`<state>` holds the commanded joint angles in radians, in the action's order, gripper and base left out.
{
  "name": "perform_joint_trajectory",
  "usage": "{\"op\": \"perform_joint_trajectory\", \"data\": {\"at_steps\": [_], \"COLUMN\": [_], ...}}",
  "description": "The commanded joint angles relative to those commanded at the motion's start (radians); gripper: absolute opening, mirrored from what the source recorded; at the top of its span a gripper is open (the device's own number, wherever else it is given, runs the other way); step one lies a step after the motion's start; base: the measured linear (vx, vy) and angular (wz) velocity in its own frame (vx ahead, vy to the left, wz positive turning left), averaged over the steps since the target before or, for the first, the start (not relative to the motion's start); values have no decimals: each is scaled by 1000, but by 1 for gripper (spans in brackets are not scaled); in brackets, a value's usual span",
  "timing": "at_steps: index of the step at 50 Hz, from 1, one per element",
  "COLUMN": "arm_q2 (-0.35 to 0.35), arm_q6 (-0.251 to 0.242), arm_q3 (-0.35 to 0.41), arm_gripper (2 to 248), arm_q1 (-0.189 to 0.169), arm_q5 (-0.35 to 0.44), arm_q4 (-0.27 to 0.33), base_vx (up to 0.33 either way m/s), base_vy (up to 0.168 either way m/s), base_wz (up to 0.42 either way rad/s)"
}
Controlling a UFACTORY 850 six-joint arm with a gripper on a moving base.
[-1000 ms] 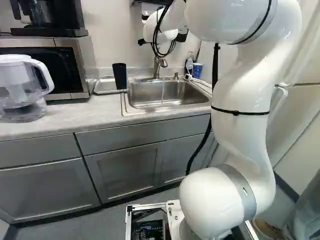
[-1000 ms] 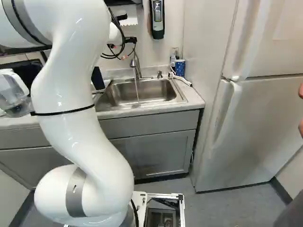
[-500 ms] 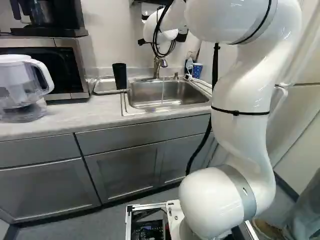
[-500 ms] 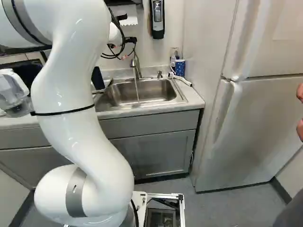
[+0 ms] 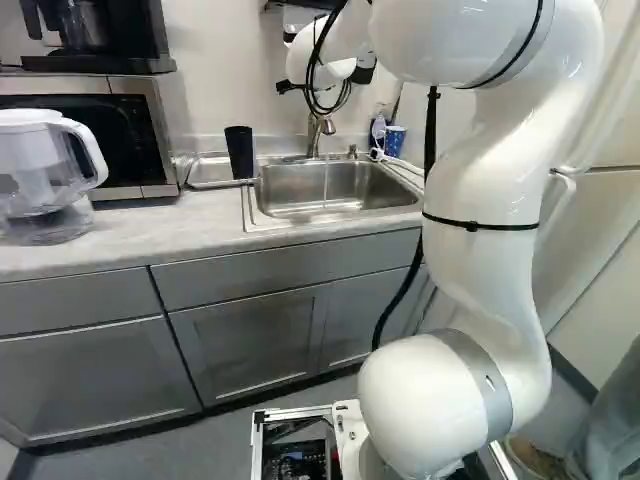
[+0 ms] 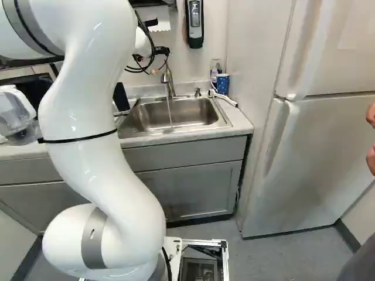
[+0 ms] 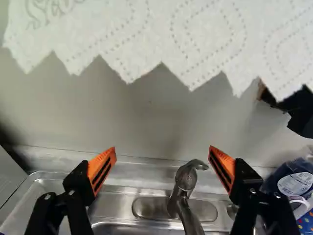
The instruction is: Rinse the cup and place it in the tray
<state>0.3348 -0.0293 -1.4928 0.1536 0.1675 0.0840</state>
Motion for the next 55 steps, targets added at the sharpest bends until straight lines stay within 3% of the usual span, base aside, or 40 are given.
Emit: {"op": "perform_joint_trajectory", "data": {"at_steps": [55], "arm_q2": [0], "arm_q6": [0], "arm_q3": [0], "arm_gripper": [247], "arm_q1": [0], "arm_q5": [-19], "arm_q4": [0], "base_vx": [0], "base_vy": [0], "base_wz": [0]}}
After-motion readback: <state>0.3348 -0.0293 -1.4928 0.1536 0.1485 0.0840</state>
